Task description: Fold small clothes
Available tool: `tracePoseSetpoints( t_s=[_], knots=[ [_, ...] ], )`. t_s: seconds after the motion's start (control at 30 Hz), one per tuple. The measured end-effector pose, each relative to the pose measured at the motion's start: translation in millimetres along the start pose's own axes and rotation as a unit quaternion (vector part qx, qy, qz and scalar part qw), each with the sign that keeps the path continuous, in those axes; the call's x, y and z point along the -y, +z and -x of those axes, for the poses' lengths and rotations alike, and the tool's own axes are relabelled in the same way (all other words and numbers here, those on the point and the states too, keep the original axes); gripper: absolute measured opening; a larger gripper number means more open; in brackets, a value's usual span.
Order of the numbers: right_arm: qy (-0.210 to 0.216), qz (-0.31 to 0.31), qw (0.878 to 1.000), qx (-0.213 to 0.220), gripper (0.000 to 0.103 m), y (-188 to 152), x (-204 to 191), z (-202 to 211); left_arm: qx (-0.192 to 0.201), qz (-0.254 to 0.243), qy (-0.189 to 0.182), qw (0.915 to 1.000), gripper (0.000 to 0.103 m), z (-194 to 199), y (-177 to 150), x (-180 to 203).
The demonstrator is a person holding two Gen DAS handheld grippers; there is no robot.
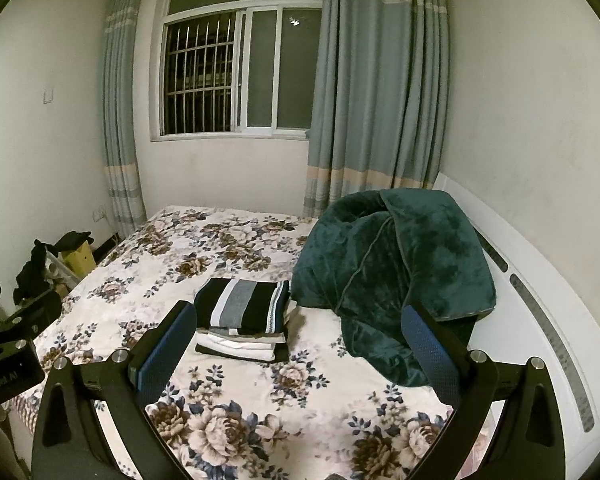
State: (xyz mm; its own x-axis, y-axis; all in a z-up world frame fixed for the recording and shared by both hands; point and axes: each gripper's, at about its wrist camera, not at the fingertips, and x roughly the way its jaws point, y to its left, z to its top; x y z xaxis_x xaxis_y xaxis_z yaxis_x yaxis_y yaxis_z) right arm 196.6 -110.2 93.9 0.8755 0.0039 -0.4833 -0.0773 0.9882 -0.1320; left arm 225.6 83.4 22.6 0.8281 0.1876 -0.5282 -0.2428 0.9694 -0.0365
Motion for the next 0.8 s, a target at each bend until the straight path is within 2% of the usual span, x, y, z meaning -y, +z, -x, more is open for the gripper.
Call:
tracePoseSetpoints(
  t_s=[0.8],
  knots=[
    [-0.003, 0.0, 1.0, -0.001, 0.103, -9, -8, 5, 0.001, 0.003, 0.012, 0.9999, 0.103, 1, -1, -15]
  ],
)
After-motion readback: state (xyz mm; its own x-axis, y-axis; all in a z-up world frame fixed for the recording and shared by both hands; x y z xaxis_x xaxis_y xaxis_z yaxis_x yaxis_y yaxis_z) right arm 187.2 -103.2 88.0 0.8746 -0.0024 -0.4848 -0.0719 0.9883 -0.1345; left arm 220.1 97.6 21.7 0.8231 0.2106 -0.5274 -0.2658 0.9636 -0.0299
